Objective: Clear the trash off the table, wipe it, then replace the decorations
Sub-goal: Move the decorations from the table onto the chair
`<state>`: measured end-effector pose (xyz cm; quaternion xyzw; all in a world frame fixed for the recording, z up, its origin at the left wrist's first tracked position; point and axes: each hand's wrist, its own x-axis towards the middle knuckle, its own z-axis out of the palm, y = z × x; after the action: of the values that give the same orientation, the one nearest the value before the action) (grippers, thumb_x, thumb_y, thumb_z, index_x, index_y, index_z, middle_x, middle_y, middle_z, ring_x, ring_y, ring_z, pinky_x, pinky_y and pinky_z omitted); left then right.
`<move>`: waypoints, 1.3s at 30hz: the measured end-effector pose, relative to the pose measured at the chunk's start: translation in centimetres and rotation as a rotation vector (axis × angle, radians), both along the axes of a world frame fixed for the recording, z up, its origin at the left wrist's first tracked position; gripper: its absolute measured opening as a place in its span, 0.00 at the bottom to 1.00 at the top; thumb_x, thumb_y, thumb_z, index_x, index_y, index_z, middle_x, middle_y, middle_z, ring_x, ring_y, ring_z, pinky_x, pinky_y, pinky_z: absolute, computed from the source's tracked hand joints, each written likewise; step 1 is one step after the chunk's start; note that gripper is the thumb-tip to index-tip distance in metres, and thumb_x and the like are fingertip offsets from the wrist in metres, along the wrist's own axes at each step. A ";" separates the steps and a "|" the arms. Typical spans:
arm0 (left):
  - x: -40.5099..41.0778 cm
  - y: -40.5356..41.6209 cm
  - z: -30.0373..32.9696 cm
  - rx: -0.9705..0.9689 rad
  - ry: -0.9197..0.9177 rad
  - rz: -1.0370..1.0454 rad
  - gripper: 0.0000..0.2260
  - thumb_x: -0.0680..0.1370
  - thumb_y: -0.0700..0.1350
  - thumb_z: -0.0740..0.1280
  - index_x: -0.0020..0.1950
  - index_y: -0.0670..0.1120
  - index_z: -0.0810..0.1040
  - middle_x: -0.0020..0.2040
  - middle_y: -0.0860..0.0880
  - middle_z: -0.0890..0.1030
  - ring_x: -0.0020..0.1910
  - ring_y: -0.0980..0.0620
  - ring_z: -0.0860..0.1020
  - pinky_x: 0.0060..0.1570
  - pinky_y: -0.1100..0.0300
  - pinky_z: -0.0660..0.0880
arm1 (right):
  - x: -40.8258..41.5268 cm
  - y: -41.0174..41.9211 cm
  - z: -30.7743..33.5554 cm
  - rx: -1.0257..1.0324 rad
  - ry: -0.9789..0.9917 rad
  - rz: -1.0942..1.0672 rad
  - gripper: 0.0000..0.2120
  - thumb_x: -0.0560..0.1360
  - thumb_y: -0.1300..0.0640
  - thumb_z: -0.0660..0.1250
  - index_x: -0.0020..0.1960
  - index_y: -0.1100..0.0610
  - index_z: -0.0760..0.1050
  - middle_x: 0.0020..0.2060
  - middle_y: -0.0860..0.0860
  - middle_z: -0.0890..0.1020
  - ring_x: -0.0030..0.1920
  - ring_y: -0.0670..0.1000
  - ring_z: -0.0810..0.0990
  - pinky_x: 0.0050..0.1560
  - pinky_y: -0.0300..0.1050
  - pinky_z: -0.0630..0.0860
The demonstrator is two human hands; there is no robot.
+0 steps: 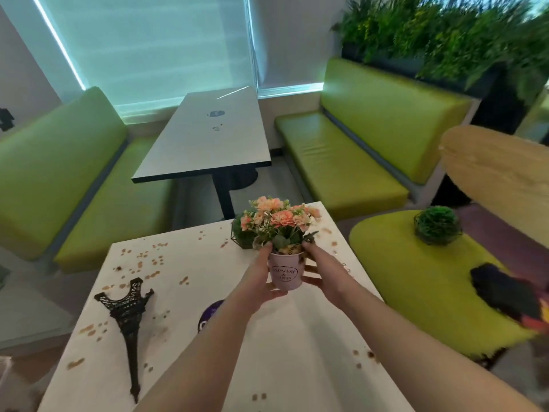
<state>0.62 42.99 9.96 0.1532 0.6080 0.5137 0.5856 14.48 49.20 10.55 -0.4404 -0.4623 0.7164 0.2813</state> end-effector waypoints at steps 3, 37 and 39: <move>5.2 1.1 0.5 0.023 0.041 -0.034 0.19 0.80 0.63 0.58 0.64 0.52 0.73 0.57 0.48 0.79 0.58 0.38 0.79 0.59 0.42 0.76 | 5.2 0.8 -0.1 0.041 -0.001 -0.002 0.14 0.81 0.50 0.61 0.64 0.52 0.75 0.56 0.51 0.81 0.53 0.51 0.79 0.47 0.44 0.76; 25.6 23.4 -4.4 0.232 0.475 -0.381 0.32 0.74 0.52 0.74 0.72 0.58 0.61 0.67 0.55 0.72 0.64 0.51 0.74 0.62 0.51 0.74 | 26.0 21.0 -6.8 0.115 -0.068 -0.271 0.32 0.73 0.50 0.74 0.73 0.50 0.67 0.65 0.48 0.78 0.65 0.53 0.76 0.68 0.59 0.71; 25.5 25.1 -5.2 0.202 0.494 -0.355 0.33 0.74 0.52 0.74 0.73 0.55 0.61 0.67 0.53 0.72 0.62 0.50 0.75 0.60 0.52 0.74 | 25.7 22.9 -7.2 0.098 -0.083 -0.236 0.30 0.75 0.52 0.72 0.74 0.50 0.66 0.65 0.48 0.78 0.65 0.52 0.75 0.69 0.60 0.69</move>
<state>26.16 68.14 4.73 0.4343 0.6416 0.4087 0.4824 40.17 72.11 3.39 -0.5068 -0.4529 0.6359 0.3656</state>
